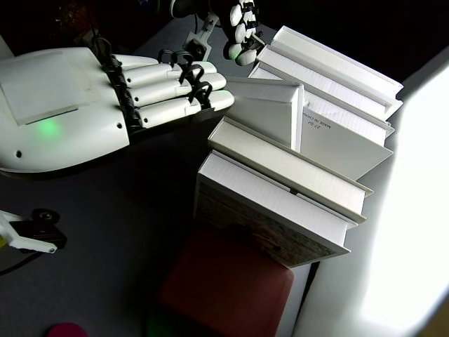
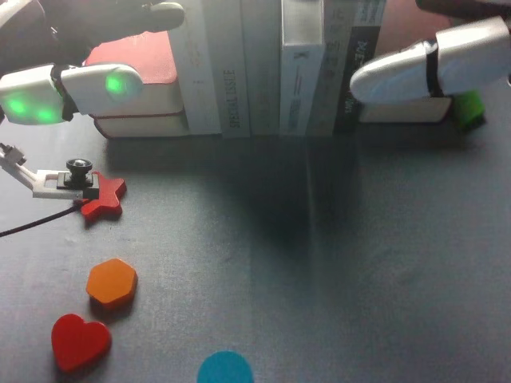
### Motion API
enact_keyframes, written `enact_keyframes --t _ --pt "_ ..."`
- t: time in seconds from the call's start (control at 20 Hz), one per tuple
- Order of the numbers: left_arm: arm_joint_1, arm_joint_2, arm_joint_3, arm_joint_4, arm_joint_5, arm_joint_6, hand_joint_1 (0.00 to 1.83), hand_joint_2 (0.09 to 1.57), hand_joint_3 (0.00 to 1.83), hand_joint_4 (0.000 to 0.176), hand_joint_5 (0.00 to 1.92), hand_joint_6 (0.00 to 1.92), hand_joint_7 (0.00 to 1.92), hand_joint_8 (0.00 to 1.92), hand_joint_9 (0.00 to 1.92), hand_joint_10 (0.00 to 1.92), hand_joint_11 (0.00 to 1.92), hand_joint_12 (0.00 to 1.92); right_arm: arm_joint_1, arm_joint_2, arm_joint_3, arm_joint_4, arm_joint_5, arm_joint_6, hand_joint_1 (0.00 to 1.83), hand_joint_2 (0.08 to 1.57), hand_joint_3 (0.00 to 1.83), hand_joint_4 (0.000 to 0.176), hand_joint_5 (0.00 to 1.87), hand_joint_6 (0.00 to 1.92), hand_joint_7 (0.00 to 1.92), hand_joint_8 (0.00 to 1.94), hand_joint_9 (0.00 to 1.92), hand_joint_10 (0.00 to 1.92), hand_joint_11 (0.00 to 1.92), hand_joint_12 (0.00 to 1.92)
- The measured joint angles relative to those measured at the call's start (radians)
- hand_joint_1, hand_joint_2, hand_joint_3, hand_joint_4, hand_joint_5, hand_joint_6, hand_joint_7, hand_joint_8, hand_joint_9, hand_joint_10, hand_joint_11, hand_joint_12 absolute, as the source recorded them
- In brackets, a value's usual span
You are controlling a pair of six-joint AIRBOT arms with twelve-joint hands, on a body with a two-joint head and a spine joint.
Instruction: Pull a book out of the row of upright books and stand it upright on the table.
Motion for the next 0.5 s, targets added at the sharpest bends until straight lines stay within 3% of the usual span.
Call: enact_keyframes --t 0.05,0.15,0.2,0.25,0.3,0.4,0.45,0.5 --pt "0.000 0.000 0.000 -0.005 0.000 0.000 0.99 0.99 0.01 0.000 0.52 0.01 0.48 0.00 0.63 0.03 0.00 1.32 -0.005 0.012 -0.016 0.000 0.011 -0.002 0.20 1.09 0.00 0.166 0.30 0.01 0.00 0.00 0.00 0.00 0.00 0.00" --pt "0.007 0.000 -0.004 -0.011 -0.007 0.000 1.01 1.00 0.01 0.000 0.51 0.00 0.49 0.00 0.61 0.03 0.00 1.27 -0.019 0.025 -0.035 0.006 0.027 -0.008 0.17 1.11 0.01 0.126 0.30 0.01 0.00 0.00 0.00 0.00 0.00 0.00" --pt "0.008 0.000 -0.004 -0.012 -0.007 0.000 1.01 1.00 0.01 0.000 0.51 0.00 0.49 0.00 0.61 0.03 0.00 1.27 -0.019 0.029 -0.037 0.003 0.032 -0.009 0.17 1.11 0.01 0.126 0.30 0.01 0.00 0.00 0.00 0.00 0.00 0.00" --pt "0.008 0.000 -0.004 -0.013 -0.008 0.000 1.01 1.00 0.00 0.005 0.52 0.01 0.51 0.01 0.63 0.03 0.00 1.32 -0.019 0.030 -0.037 0.003 0.034 -0.011 0.14 1.12 0.01 0.113 0.26 0.00 0.00 0.00 0.00 0.00 0.00 0.00" --pt "0.007 0.000 -0.004 -0.013 -0.010 0.000 1.00 0.99 0.00 0.008 0.52 0.01 0.51 0.01 0.62 0.03 0.00 1.30 -0.019 0.030 -0.037 0.003 0.033 -0.019 0.13 1.12 0.01 0.115 0.22 0.00 0.00 0.00 0.00 0.00 0.00 0.00" --pt "0.007 0.000 -0.004 -0.013 -0.011 0.000 1.00 1.00 0.00 0.002 0.51 0.00 0.48 0.00 0.60 0.02 0.00 1.31 -0.015 0.030 -0.034 0.003 0.030 -0.026 0.11 1.11 0.00 0.028 0.20 0.01 0.00 0.00 0.00 0.00 0.00 0.00" --pt "0.007 0.000 -0.004 -0.012 -0.010 0.000 1.00 1.00 0.00 0.002 0.51 0.00 0.48 0.00 0.60 0.02 0.00 1.31 -0.010 0.030 -0.032 0.003 0.026 -0.026 0.11 1.11 0.00 0.028 0.20 0.01 0.00 0.00 0.00 0.00 0.00 0.00" --pt "0.007 0.000 -0.004 -0.011 -0.011 0.000 1.02 0.97 0.00 0.000 0.52 0.00 0.48 0.00 0.60 0.02 0.00 1.33 -0.010 0.030 -0.032 0.003 0.019 -0.027 0.16 1.14 0.01 0.111 0.26 0.02 0.00 0.00 0.00 0.00 0.00 0.00"
